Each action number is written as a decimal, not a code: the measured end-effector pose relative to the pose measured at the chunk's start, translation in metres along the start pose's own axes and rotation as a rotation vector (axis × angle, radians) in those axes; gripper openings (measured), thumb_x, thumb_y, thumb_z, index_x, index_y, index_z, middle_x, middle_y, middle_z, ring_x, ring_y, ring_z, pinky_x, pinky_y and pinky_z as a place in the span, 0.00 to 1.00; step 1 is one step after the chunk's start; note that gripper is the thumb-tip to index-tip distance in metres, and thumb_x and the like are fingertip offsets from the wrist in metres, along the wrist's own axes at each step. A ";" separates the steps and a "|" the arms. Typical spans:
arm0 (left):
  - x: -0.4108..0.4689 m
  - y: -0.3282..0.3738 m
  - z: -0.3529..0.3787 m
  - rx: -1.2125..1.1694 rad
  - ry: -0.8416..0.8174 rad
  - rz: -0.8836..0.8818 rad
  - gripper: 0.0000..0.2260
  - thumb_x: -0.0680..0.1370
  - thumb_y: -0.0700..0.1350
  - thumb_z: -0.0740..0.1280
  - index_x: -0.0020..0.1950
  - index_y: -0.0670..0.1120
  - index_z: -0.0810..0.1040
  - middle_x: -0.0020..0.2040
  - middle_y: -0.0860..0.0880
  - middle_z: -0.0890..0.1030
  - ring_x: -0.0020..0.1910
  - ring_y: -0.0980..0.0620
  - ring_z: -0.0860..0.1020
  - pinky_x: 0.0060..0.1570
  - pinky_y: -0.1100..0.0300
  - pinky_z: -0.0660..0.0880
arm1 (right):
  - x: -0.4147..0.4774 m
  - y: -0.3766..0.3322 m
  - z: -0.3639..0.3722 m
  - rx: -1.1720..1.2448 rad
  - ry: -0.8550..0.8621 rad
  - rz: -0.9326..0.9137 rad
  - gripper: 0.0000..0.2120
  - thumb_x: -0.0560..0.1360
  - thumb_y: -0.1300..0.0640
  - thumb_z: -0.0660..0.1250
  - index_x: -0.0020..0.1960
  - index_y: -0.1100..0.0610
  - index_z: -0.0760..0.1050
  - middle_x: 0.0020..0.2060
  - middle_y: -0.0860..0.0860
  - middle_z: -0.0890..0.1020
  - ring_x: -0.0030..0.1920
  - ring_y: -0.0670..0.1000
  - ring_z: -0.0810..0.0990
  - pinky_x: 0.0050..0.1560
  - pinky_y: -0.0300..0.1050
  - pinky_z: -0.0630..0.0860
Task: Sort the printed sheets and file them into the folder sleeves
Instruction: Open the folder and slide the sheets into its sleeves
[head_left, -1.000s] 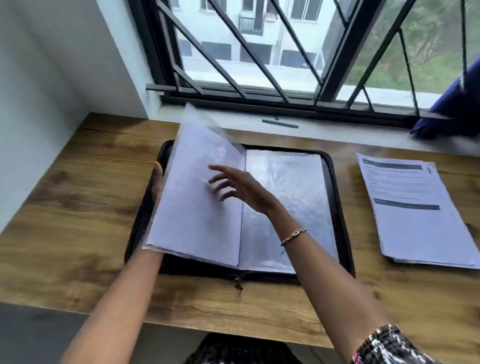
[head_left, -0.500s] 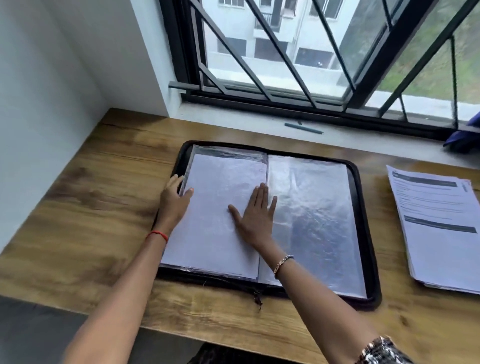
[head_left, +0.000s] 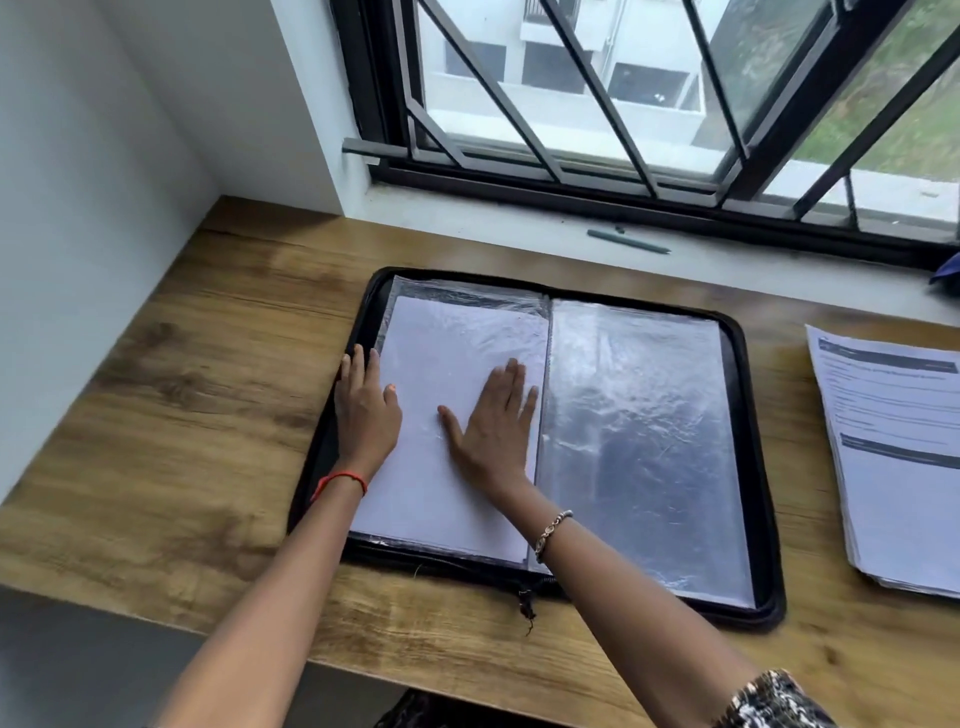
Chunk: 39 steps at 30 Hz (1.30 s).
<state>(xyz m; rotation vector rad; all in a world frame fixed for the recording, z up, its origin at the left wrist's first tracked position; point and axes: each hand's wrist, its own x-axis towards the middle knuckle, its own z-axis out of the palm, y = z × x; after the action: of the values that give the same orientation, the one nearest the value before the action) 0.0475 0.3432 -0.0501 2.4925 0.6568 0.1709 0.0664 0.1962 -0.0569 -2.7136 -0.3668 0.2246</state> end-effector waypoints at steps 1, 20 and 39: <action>0.000 0.006 0.002 0.033 -0.003 0.016 0.23 0.80 0.40 0.58 0.75 0.40 0.57 0.77 0.43 0.52 0.77 0.46 0.48 0.73 0.47 0.47 | -0.001 -0.005 0.000 0.014 -0.027 -0.083 0.41 0.74 0.37 0.41 0.74 0.68 0.49 0.75 0.64 0.50 0.76 0.61 0.46 0.72 0.54 0.32; 0.017 0.096 0.069 0.311 -0.271 0.519 0.31 0.74 0.63 0.39 0.76 0.55 0.54 0.77 0.55 0.52 0.76 0.54 0.50 0.72 0.48 0.40 | 0.026 0.122 -0.046 -0.029 0.238 0.188 0.36 0.74 0.42 0.39 0.75 0.60 0.56 0.76 0.56 0.55 0.76 0.53 0.52 0.74 0.47 0.43; 0.002 0.024 0.008 0.327 -0.017 0.243 0.28 0.81 0.58 0.47 0.77 0.45 0.51 0.78 0.50 0.50 0.77 0.51 0.45 0.67 0.43 0.28 | 0.026 0.124 -0.049 -0.012 0.186 0.181 0.27 0.81 0.48 0.48 0.76 0.60 0.52 0.77 0.54 0.50 0.77 0.51 0.47 0.75 0.47 0.40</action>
<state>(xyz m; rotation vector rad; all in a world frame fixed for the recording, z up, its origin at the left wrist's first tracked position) 0.0612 0.3229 -0.0435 2.8832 0.3976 0.1410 0.1289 0.0762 -0.0648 -2.7515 -0.0698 0.0187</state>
